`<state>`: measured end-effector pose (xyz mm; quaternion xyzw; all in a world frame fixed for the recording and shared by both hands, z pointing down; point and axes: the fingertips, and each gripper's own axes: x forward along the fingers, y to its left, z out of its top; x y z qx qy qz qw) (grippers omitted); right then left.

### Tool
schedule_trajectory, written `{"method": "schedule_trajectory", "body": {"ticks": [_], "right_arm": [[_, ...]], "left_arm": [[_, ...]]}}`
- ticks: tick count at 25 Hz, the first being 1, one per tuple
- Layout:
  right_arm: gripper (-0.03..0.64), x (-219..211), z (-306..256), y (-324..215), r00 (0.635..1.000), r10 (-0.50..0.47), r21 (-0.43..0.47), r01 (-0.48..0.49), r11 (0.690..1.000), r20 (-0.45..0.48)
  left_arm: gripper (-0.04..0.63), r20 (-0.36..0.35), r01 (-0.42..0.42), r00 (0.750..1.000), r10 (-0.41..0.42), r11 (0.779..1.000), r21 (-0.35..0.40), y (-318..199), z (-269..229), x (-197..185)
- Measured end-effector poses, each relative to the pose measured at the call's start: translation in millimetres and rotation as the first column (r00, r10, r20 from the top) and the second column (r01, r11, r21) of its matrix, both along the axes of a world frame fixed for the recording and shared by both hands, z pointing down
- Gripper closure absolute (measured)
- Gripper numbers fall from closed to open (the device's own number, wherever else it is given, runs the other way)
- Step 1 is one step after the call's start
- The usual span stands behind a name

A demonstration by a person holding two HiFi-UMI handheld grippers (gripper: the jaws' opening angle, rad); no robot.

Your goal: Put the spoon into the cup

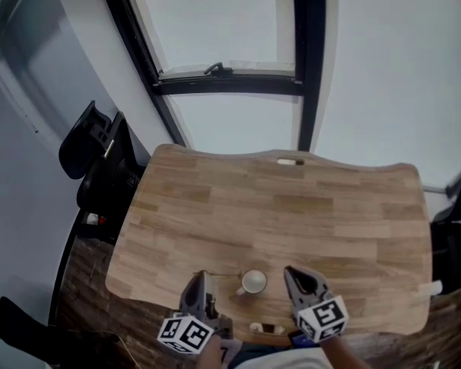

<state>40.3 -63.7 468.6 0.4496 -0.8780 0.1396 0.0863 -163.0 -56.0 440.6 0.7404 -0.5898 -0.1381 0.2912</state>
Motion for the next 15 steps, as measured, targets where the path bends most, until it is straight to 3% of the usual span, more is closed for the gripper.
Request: {"method": "schedule_trajectory", "body": {"ticks": [15], "right_arm": [[0.620, -6.4, 18.6, -1.9, 0.999, -0.039, -0.046, 0.039, 0.998, -0.003]], "left_arm": [[0.592, -0.013, 0.024, 1.000, -0.025, 0.999, -0.042, 5.6, 22.8, -3.8]]}}
